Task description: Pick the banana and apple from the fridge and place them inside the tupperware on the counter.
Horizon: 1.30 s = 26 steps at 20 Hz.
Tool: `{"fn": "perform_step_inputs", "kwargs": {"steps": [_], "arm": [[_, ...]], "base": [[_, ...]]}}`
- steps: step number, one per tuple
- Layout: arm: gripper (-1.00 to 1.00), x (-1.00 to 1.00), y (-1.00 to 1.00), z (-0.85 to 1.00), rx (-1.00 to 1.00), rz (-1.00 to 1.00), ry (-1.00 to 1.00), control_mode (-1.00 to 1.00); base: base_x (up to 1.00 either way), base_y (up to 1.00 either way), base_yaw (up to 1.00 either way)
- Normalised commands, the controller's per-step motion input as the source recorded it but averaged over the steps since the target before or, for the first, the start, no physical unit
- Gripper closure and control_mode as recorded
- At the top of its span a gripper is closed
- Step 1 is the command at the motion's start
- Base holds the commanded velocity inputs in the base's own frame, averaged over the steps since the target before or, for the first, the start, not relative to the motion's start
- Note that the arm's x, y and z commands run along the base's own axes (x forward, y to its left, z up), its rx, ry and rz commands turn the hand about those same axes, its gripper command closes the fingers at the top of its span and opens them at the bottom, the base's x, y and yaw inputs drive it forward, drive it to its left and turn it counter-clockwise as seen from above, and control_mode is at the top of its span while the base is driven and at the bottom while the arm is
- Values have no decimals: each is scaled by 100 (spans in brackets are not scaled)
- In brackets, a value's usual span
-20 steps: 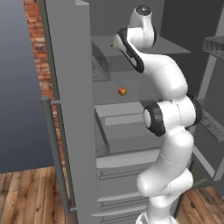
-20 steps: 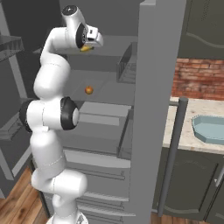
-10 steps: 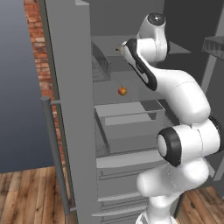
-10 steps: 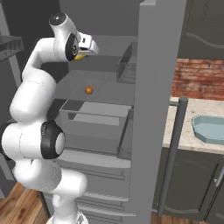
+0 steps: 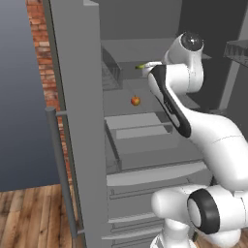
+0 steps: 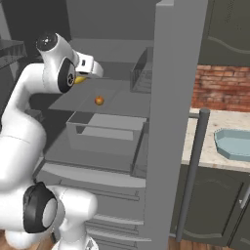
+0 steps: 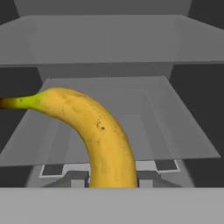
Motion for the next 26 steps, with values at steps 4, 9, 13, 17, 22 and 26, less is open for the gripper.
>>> {"fn": "perform_step_inputs", "kwargs": {"steps": [4, 9, 13, 17, 22, 26], "arm": [[100, -90, 0, 0, 0, 0, 20, -100], [100, -90, 0, 0, 0, 0, 21, -100], [100, 0, 0, 0, 0, 0, 0, 100], [100, 0, 0, 0, 0, 0, 0, 100], [100, 0, 0, 0, 0, 0, 0, 100], [100, 0, 0, 0, 0, 0, 0, 100]], "base": [[0, 0, 0], [0, 0, 0], [-49, 1, 0], [0, 11, 0], [20, 1, -1], [63, 1, -10]]}}
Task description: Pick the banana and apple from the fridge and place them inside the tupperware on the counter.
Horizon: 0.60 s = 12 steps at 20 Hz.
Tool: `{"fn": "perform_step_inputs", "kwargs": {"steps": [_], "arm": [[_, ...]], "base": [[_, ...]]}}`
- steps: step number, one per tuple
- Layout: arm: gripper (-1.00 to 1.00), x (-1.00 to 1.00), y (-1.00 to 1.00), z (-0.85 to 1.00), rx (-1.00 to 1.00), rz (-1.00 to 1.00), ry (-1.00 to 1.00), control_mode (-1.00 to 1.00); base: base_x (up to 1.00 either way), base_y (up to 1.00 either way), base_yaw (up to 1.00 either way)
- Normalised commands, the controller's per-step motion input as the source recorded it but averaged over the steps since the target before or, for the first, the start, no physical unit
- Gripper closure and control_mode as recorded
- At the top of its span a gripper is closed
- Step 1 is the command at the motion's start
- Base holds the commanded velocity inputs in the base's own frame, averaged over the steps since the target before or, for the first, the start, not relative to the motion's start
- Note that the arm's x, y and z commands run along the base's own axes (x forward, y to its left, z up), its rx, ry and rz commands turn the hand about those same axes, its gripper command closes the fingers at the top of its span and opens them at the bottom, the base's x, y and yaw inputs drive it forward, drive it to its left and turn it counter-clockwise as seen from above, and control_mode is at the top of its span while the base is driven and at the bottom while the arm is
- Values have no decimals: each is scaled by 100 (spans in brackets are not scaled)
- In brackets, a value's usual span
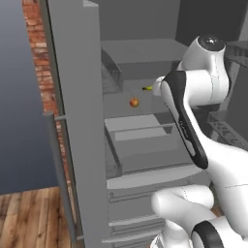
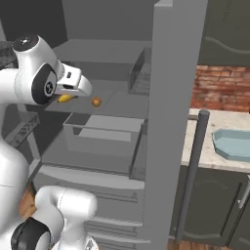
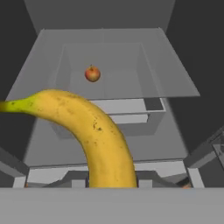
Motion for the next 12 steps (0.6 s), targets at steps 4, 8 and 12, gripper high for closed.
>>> {"fn": "perform_step_inputs", "kwargs": {"steps": [4, 8, 12], "arm": [[100, 0, 0, 0, 0, 0, 0, 100], [100, 0, 0, 0, 0, 0, 0, 100], [100, 0, 0, 0, 0, 0, 0, 100]], "base": [[54, 7, -13], [-2, 16, -17], [-5, 17, -30]]}}
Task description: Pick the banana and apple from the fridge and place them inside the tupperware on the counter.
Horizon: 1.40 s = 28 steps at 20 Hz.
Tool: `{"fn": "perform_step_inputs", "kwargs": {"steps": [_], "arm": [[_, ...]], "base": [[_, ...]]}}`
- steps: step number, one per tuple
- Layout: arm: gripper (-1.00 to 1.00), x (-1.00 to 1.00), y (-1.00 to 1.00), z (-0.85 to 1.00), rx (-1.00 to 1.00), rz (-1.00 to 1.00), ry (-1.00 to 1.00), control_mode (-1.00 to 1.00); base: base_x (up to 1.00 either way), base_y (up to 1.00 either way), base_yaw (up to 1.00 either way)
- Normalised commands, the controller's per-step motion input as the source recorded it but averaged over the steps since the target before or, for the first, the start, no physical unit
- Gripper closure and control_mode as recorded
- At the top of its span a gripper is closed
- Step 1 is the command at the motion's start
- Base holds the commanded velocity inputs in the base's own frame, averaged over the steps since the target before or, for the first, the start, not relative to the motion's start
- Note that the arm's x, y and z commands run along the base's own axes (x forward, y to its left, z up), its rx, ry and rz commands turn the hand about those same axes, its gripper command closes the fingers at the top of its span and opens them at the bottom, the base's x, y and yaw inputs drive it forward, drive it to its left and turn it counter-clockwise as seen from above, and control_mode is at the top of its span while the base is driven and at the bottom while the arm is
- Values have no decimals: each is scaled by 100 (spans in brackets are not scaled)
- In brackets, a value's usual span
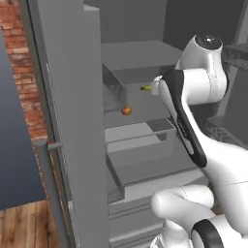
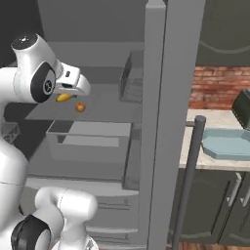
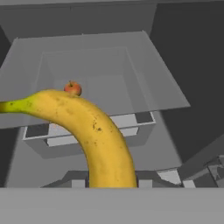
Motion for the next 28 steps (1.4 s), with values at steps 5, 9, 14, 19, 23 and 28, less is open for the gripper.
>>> {"fn": "perform_step_inputs", "kwargs": {"steps": [5, 9, 14, 19, 23, 28], "arm": [[100, 0, 0, 0, 0, 0, 0, 100], [100, 0, 0, 0, 0, 0, 0, 100], [100, 0, 0, 0, 0, 0, 0, 100], [100, 0, 0, 0, 0, 0, 0, 100], [100, 0, 0, 0, 0, 0, 0, 100], [100, 0, 0, 0, 0, 0, 0, 100]], "base": [[-11, 40, -34], [-61, 40, -30], [-53, -4, -34], [-24, -9, -35], [-25, 0, -42], [-60, 0, -46]]}}
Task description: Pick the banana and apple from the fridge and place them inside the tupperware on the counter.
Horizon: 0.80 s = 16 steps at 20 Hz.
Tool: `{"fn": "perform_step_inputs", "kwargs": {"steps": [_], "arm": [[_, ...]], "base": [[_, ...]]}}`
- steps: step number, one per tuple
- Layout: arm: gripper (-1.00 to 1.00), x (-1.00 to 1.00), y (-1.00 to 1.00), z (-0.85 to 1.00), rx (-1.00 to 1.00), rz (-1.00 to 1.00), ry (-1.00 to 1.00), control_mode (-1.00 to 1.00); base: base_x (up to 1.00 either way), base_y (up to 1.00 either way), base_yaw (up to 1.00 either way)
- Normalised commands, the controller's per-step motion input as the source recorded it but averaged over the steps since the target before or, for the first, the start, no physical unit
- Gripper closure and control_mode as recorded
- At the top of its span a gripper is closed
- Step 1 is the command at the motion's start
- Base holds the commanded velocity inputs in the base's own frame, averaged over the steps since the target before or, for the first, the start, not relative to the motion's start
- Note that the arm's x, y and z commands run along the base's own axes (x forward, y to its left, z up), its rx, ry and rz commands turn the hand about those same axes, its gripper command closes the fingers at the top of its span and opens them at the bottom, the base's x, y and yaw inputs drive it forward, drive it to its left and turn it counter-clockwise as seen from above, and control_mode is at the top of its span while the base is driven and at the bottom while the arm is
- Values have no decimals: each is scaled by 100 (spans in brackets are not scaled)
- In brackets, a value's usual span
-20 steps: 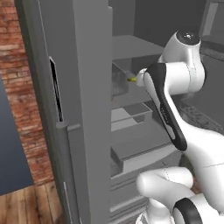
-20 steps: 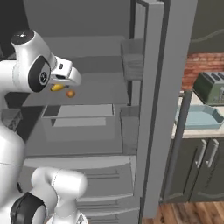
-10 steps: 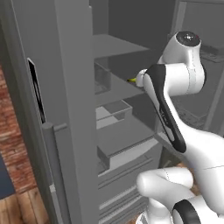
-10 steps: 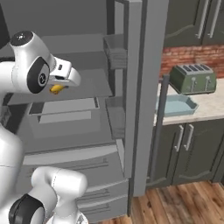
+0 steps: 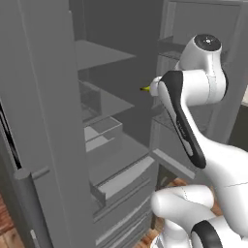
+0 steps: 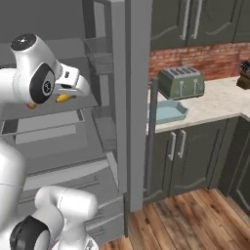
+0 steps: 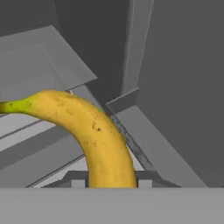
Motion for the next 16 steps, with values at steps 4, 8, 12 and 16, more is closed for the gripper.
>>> {"fn": "perform_step_inputs", "kwargs": {"steps": [4, 8, 12, 16], "arm": [[100, 0, 0, 0, 0, 0, 0, 100], [100, 0, 0, 0, 0, 0, 0, 100], [100, 0, 0, 0, 0, 0, 0, 100], [100, 0, 0, 0, 0, 0, 0, 100]], "base": [[-66, 0, -49], [-73, 0, -51], [-84, 0, -54], [-94, 0, -55]]}}
